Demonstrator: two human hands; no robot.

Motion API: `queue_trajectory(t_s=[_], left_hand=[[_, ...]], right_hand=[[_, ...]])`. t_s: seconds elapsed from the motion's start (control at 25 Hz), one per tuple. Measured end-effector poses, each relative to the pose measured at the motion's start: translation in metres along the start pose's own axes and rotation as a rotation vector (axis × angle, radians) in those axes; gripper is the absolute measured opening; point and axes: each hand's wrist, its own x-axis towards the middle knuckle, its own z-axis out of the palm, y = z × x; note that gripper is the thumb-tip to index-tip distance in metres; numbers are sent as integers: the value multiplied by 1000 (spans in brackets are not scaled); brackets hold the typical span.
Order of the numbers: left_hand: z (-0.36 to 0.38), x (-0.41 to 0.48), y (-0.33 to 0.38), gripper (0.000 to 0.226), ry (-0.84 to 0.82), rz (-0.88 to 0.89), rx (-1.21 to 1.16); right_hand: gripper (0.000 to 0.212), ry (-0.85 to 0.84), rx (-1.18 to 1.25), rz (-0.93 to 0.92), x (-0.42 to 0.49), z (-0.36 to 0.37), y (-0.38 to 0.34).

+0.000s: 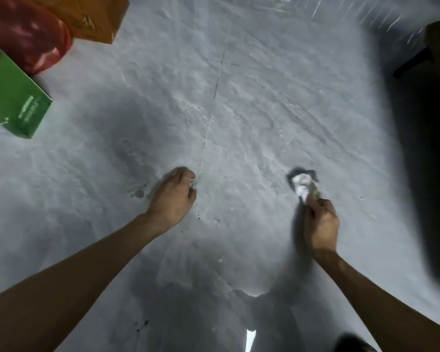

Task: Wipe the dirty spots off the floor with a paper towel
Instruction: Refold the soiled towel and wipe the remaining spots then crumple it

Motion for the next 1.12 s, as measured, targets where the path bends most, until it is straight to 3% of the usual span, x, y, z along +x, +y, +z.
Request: queue_trajectory(t_s=[0.04, 0.2, 0.28, 0.4, 0.48, 0.56, 0.64, 0.68, 0.76, 0.84, 0.88, 1.04, 1.12], left_hand=[[5, -1, 5, 29, -13, 63, 24], [27, 5, 33, 39, -140, 287, 112], [43, 16, 55, 43, -220, 372, 111], [65, 30, 82, 49, -338, 378, 166], [76, 37, 91, 50, -354, 356, 241], [79, 40, 96, 47, -335, 324, 243], [73, 42, 98, 40, -271, 267, 126], [67, 41, 97, 36, -227, 220, 65], [57, 38, 92, 31, -117, 132, -8], [50, 31, 84, 28, -63, 88, -16], [48, 27, 82, 28, -79, 74, -11], [55, 18, 87, 31, -191, 120, 17], [57, 14, 90, 33, -189, 168, 30]], right_hand=[[29, 104, -86, 54, 3, -9, 18], [28, 315, -57, 104, 0, -38, 63], [29, 404, -48, 272, 6, -52, 87], [30, 431, -28, 598, 32, -62, 111], [30, 381, 10, 672, 57, -54, 104], [27, 252, 66, 486, 70, -32, 66], [23, 182, 403, 258, 58, 0, 13], [24, 141, 410, 91, 44, 17, -6], [31, -77, 150, -283, 17, 26, -18], [40, -161, -54, -396, 8, 3, 17], [40, -104, -85, -326, 9, -16, 39], [30, 268, -142, 251, -16, -72, 114], [30, 320, -102, 349, -36, -51, 108]])
